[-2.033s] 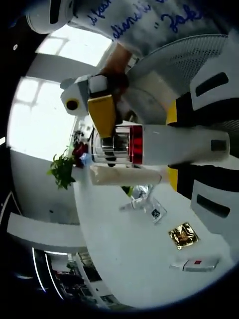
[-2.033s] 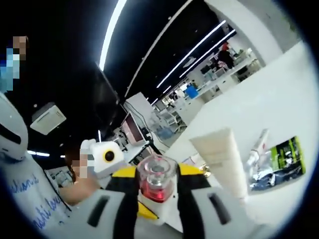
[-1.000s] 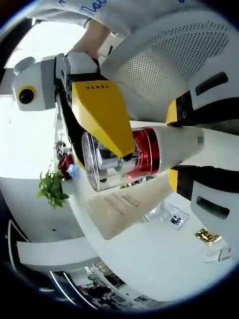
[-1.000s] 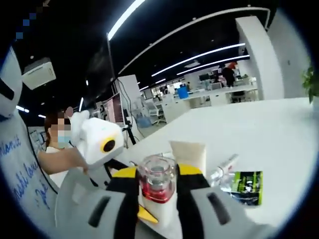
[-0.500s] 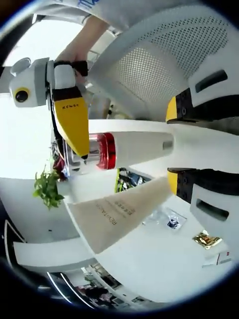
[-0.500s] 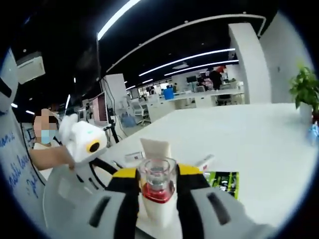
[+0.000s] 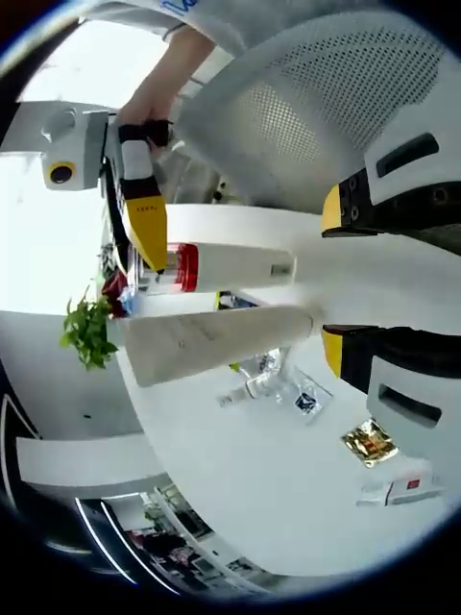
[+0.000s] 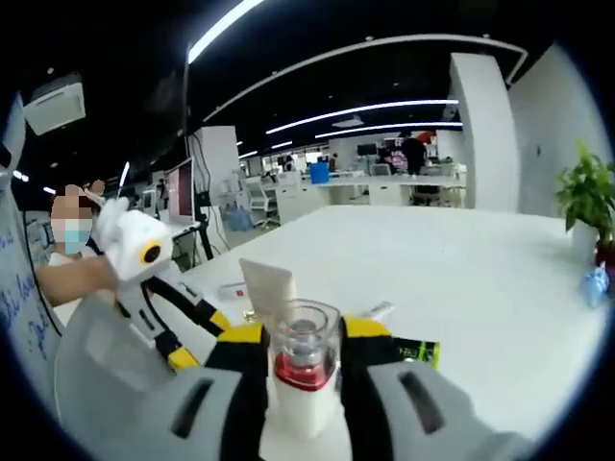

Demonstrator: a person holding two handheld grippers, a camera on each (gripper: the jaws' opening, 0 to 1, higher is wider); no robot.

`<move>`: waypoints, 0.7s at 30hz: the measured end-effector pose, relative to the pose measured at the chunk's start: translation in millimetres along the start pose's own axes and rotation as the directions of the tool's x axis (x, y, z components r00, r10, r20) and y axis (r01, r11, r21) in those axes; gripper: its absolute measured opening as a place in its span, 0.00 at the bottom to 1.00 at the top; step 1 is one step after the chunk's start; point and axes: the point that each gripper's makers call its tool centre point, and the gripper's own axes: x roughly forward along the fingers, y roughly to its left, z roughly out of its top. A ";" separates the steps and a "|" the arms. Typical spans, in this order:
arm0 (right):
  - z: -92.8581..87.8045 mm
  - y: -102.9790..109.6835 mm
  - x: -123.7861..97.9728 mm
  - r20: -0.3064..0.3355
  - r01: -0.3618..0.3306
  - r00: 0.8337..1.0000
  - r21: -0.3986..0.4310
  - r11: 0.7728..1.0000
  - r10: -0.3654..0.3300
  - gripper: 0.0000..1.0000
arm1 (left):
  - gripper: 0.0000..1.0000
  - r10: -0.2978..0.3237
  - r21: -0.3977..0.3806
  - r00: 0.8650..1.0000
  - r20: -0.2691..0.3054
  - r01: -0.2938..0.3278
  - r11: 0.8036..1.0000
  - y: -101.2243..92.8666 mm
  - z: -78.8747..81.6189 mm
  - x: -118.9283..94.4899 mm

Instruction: Arrange the skincare products in the storage area until every visible bottle or jar stands upright without overlapping.

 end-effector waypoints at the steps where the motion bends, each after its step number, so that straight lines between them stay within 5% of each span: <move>1: -0.1 -0.9 1.0 -0.001 0.001 1.000 -0.003 1.000 -0.001 0.27 | 0.33 0.005 -0.003 1.000 0.003 -0.005 1.000 1.1 -0.2 -0.9; 21: -2.8 -10.1 16.0 -0.002 0.021 1.000 -0.090 0.996 -0.021 0.28 | 0.33 0.045 -0.042 0.999 0.026 -0.044 0.998 11.4 -6.2 -11.7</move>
